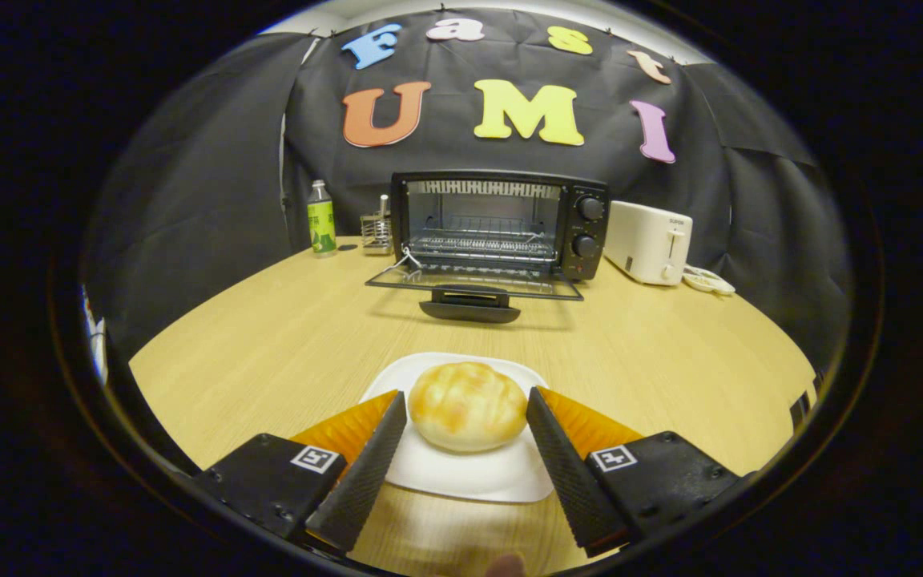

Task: Open the toaster oven, put the food inside, and close the toaster oven door.

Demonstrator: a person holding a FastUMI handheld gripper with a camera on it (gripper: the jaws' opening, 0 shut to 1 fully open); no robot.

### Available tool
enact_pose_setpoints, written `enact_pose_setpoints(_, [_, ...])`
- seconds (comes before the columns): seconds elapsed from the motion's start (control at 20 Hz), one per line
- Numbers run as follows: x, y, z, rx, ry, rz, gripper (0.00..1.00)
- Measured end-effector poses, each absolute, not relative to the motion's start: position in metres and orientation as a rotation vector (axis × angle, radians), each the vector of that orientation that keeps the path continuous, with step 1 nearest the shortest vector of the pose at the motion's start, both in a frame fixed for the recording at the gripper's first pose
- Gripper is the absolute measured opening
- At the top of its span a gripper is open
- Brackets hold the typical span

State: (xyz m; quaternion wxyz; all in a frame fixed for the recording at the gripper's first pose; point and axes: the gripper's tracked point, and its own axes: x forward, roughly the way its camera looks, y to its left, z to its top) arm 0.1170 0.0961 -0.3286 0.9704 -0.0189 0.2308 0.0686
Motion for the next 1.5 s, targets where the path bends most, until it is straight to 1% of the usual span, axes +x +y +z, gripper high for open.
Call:
enact_pose_setpoints(0.2, [0.119,0.098,-0.333,-0.048,0.474,0.136,0.94])
enact_pose_setpoints(0.4, [0.121,0.098,-0.331,-0.055,0.469,0.149,0.7])
enact_pose_setpoints(0.65, [0.12,0.095,-0.315,0.085,0.464,0.16,0.4])
enact_pose_setpoints(0.85, [0.135,0.091,-0.278,0.168,0.394,0.145,0.36])
enact_pose_setpoints(1.0, [0.162,0.091,-0.247,0.259,0.343,0.129,0.36])
enact_pose_setpoints(1.1, [0.182,0.097,-0.232,0.359,0.348,0.13,0.36])
enact_pose_setpoints(1.2, [0.209,0.105,-0.216,0.434,0.344,0.132,0.36])
enact_pose_setpoints(1.35, [0.264,0.101,-0.199,0.463,0.314,0.096,0.36])
enact_pose_setpoints(1.5, [0.318,0.097,-0.205,0.477,0.338,0.054,0.36])
